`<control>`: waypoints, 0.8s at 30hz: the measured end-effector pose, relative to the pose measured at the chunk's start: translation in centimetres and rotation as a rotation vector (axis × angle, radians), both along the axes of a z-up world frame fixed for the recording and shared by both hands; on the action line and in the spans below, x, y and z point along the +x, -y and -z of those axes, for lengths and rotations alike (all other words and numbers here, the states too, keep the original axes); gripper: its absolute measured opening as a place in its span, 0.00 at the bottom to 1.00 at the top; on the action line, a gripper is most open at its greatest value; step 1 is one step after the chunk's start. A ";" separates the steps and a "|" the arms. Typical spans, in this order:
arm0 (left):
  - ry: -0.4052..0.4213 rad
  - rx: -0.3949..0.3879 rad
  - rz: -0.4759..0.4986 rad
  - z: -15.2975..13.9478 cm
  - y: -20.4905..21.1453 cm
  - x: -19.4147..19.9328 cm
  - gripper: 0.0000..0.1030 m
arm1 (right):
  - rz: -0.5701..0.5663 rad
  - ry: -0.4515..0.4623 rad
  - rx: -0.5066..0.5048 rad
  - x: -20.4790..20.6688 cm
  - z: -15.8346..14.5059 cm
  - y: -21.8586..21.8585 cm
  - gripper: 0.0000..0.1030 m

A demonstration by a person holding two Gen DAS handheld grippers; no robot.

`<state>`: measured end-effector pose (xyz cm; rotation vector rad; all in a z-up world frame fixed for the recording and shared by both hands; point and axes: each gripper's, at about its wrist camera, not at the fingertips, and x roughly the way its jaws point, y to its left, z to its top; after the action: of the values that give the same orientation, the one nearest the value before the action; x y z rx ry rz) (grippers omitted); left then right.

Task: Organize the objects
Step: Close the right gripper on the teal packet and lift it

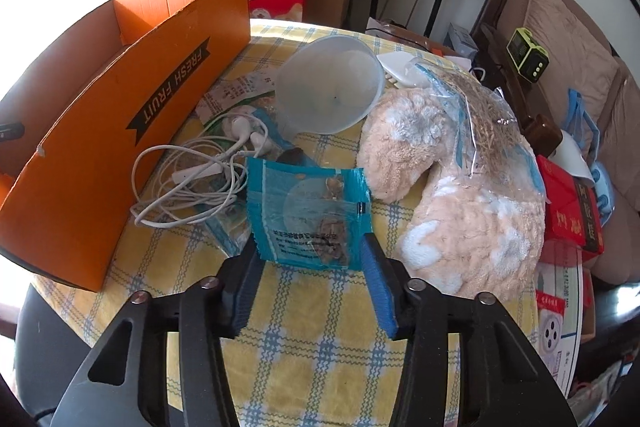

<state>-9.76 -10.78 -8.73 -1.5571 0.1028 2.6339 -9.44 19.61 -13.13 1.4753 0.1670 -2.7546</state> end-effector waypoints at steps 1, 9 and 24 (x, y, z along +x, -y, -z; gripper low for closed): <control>0.000 -0.001 -0.001 0.0 0.0 0.0 0.23 | 0.001 -0.001 0.000 -0.1 0.0 -0.1 0.37; 0.001 0.003 -0.006 -0.1 -0.1 0.0 0.23 | 0.016 -0.058 -0.096 0.1 -1.9 -1.5 0.06; 0.002 0.015 -0.007 0.5 -0.6 -0.5 0.23 | 0.039 -0.056 -0.169 -0.3 -4.2 -3.7 0.06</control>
<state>-10.31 -10.16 -9.18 -1.5579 0.0771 2.6323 -9.71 23.30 -8.94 1.3756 -0.0931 -2.7619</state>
